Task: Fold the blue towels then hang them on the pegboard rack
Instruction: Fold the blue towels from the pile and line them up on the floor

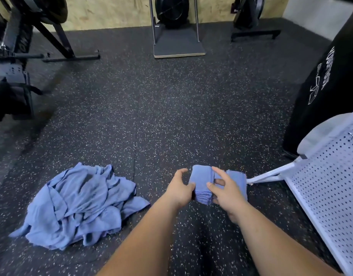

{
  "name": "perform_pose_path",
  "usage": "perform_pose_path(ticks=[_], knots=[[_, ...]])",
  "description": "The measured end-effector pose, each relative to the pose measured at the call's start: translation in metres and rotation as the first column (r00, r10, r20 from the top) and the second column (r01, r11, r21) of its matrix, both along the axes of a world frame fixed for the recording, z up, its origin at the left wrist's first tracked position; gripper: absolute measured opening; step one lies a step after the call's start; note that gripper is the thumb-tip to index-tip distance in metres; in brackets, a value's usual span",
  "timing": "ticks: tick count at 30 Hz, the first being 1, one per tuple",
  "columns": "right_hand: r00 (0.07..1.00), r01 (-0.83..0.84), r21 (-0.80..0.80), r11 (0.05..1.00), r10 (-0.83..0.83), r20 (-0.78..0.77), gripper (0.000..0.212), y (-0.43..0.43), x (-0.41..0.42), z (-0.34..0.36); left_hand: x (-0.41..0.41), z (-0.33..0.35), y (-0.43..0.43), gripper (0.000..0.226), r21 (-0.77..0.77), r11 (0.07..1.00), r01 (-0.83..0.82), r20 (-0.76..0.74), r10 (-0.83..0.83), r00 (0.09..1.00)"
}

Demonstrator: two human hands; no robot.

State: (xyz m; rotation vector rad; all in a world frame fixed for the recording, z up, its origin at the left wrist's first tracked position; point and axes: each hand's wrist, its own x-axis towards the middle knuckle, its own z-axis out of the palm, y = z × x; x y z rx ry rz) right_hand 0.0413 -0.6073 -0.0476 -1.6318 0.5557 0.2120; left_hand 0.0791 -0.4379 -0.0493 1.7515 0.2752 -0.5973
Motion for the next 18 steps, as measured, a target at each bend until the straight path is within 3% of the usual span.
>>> perform_pose_path(ticks=[4, 8, 12, 18], knots=[[0.999, -0.031, -0.251, 0.967, 0.028, -0.016, 0.057, -0.005, -0.005, -0.043, -0.006, -0.049, 0.001, 0.061, -0.053, 0.989, 0.138, 0.017, -0.137, 0.990], [0.994, -0.106, -0.412, 0.905, 0.094, -0.048, 0.050, -0.010, 0.003, -0.073, 0.004, -0.086, -0.009, 0.062, -0.051, 0.985, 0.164, -0.011, -0.164, 0.986], [0.996, -0.091, -0.454, 0.886, 0.072, -0.060, 0.043, -0.012, 0.020, -0.098, 0.027, -0.108, -0.018, 0.059, 0.000, 0.985, 0.170, -0.002, -0.170, 0.985], [0.988, -0.155, -0.533, 0.832, 0.136, -0.074, 0.052, -0.023, 0.054, -0.138, 0.064, -0.138, -0.031, 0.060, 0.076, 0.981, 0.179, 0.050, -0.183, 0.982]])
